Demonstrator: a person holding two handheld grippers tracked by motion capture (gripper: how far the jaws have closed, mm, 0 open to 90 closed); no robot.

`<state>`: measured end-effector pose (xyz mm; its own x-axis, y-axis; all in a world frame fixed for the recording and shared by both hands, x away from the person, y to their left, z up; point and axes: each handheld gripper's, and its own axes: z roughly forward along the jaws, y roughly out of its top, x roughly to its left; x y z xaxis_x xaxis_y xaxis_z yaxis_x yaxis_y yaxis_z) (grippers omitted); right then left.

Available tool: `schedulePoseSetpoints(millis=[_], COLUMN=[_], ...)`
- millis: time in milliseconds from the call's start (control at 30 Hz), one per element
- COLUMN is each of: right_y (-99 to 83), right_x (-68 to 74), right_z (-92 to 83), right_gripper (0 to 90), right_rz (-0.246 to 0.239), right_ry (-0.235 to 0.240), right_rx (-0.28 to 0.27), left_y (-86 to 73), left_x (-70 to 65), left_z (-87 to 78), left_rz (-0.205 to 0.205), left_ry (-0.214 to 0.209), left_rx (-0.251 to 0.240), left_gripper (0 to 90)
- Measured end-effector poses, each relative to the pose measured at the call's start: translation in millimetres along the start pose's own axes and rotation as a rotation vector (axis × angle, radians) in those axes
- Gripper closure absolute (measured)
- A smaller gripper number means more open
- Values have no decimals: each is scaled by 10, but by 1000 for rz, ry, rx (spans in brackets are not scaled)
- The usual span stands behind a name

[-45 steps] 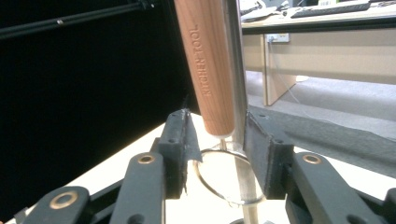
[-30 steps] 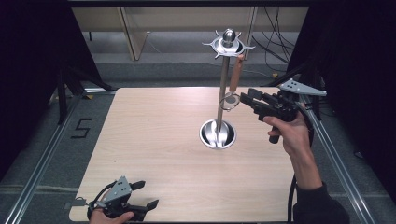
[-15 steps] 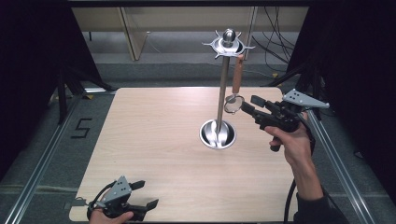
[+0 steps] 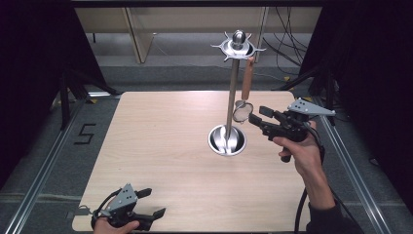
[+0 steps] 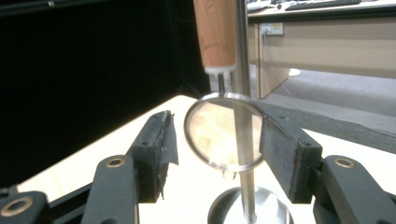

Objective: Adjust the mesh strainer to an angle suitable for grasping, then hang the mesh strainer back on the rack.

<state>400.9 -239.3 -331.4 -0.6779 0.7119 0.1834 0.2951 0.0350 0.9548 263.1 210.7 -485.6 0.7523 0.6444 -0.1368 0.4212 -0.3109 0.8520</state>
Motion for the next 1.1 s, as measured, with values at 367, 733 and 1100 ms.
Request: schedulePoseSetpoints(millis=[367, 733, 1100], right_y=[-87, -187, -264], right_x=[13, 63, 38], right_z=[10, 30, -11], right_gripper=[444, 430, 429], right_rz=[8, -8, -9], right_ry=[15, 22, 20], right_rx=[36, 68, 92], left_y=[12, 7, 21], left_x=[20, 0, 14], left_z=[-7, -14, -1], left_rz=[9, -19, 1], left_ry=[-6, -13, -23], left_rx=[-10, -19, -26], left_gripper=[163, 163, 162])
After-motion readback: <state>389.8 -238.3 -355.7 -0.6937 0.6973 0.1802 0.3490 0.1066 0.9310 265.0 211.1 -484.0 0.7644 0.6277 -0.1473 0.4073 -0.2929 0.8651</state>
